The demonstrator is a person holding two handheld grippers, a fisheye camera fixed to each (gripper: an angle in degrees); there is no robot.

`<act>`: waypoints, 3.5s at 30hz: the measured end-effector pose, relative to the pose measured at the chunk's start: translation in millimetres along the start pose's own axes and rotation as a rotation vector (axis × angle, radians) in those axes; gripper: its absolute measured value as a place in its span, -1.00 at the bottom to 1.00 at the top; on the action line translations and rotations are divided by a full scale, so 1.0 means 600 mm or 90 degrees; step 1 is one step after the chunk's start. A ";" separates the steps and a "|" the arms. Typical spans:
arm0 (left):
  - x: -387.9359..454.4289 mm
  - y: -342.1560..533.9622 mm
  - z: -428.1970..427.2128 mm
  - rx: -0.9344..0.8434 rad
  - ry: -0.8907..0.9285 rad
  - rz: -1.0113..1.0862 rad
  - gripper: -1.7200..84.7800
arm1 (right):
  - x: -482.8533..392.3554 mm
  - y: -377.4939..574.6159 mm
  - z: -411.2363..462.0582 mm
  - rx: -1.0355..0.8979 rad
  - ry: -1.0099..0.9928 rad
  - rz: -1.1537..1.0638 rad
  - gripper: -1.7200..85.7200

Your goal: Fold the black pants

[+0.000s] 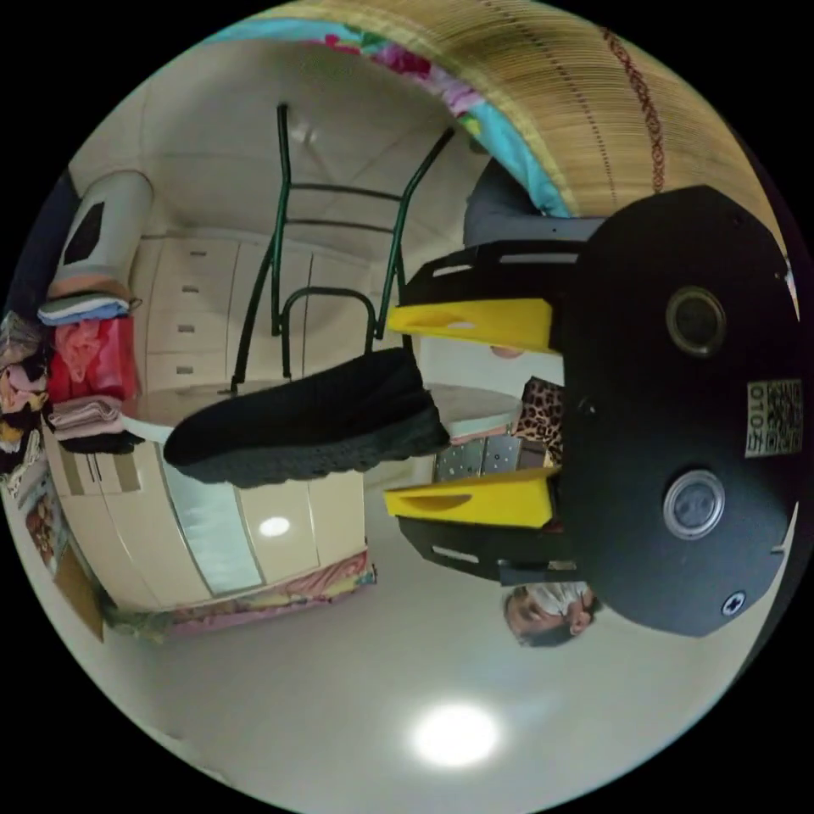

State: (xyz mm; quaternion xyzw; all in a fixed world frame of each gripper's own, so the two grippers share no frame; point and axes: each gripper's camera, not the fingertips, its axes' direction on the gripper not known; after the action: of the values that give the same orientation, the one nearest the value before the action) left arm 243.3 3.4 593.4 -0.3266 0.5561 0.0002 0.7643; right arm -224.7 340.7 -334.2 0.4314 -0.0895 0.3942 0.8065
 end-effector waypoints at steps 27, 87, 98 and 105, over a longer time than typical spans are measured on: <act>0.093 -0.137 0.002 -0.017 -0.176 -0.014 -0.96 | -0.163 0.063 0.000 0.024 0.211 -0.091 -0.86; -0.127 0.152 -0.351 0.150 -0.080 -0.227 -0.96 | -0.053 -0.124 0.667 -0.214 0.338 -0.144 -0.83; 0.016 0.131 -0.367 0.237 -0.094 -0.063 -0.96 | 0.051 -0.046 0.772 -0.301 0.468 -0.142 -0.84; -0.081 0.120 -0.308 0.134 -0.170 -0.176 -0.97 | 0.076 -0.039 0.784 -0.313 0.466 -0.134 -0.90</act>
State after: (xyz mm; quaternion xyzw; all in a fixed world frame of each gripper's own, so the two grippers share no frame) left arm 41.3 -14.6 567.7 -0.3149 0.3968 -0.1196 0.8539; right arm -85.4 -2.0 -39.0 0.0663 0.1549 0.4038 0.8992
